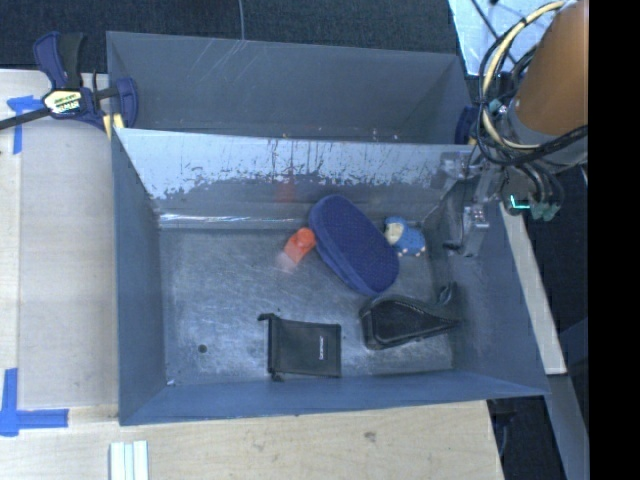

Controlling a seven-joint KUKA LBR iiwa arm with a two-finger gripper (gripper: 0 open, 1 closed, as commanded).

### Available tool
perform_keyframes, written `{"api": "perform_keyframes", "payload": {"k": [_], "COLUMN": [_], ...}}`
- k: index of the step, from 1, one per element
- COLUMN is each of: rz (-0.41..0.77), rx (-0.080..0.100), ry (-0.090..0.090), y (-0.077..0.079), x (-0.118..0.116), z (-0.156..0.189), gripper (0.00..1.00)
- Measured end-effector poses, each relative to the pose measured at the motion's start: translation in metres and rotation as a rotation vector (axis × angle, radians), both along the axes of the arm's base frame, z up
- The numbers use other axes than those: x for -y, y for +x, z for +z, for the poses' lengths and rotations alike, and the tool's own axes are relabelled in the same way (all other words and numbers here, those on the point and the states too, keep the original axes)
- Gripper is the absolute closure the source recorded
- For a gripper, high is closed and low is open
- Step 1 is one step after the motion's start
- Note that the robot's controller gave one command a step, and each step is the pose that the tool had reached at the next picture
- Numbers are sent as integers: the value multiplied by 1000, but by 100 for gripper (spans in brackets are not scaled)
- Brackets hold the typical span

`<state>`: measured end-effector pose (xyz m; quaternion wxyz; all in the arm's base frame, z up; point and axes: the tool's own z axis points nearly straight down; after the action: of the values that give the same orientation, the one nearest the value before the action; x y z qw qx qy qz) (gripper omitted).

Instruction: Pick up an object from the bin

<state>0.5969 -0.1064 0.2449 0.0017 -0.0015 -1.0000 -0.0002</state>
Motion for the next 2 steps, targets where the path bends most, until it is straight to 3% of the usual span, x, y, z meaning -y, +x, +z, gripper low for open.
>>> {"api": "perform_keyframes", "payload": {"k": [1,2], "rz": [-380,-471], "rx": [-2,11], "ry": [-1,-1], "y": [21,29], "x": [22,5], "z": [-178,-143], "gripper": [0,0]}}
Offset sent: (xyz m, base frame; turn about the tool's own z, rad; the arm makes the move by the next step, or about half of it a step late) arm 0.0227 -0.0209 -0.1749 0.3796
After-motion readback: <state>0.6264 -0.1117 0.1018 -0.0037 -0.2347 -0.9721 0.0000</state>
